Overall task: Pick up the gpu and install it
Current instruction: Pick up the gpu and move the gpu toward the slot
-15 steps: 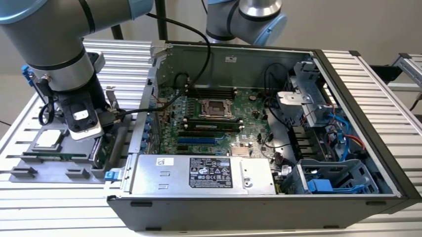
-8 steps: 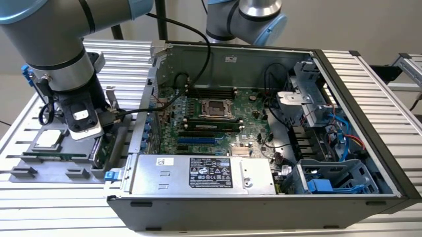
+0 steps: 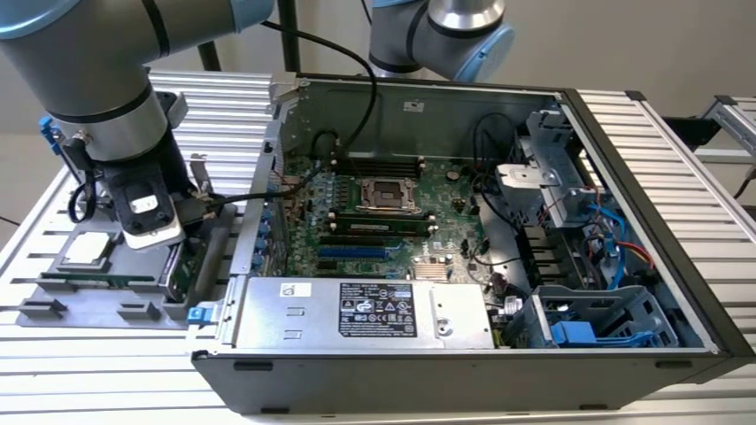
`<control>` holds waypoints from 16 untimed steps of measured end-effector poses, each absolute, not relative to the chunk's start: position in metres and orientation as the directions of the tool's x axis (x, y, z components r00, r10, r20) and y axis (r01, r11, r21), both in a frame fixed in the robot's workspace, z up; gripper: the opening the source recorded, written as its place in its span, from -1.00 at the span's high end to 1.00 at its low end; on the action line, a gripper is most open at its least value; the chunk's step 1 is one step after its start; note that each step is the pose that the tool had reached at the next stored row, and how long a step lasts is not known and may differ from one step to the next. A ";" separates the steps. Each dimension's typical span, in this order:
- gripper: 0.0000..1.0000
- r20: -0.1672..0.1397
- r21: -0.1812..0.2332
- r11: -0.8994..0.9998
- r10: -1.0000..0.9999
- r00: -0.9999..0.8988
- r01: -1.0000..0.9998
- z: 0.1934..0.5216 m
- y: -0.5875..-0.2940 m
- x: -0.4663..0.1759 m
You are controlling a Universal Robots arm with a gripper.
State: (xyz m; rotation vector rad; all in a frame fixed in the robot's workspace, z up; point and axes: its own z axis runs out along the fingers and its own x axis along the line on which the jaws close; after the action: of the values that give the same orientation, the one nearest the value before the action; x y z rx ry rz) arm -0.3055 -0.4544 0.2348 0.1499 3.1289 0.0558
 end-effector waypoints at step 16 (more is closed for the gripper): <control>1.00 -0.007 0.036 0.995 0.096 -0.995 0.095 0.252 -0.454 -0.306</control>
State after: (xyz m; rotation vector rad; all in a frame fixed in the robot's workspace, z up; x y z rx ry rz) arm -0.3055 -0.4544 0.2520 0.1500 3.1289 0.0557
